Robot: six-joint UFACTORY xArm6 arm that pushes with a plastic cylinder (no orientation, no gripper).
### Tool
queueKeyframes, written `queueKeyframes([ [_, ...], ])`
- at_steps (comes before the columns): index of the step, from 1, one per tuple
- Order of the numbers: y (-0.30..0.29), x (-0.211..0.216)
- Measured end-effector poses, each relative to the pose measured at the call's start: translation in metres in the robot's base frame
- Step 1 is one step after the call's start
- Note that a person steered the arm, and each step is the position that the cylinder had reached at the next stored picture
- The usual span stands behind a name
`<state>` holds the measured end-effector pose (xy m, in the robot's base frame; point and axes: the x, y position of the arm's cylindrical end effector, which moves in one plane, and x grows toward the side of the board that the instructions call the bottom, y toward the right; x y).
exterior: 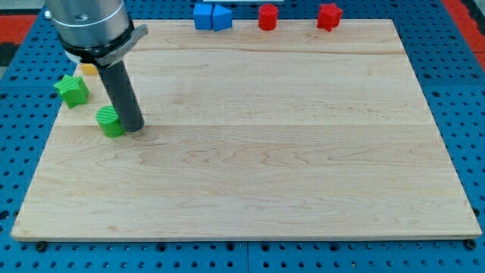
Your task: Push the green circle to the bottom of the green star
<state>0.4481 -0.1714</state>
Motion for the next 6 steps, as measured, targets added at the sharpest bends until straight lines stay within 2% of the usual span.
queueKeyframes([
  [2,-0.001,-0.012],
  [4,-0.071,-0.005],
  [5,-0.043,-0.003],
  [6,0.025,0.001],
])
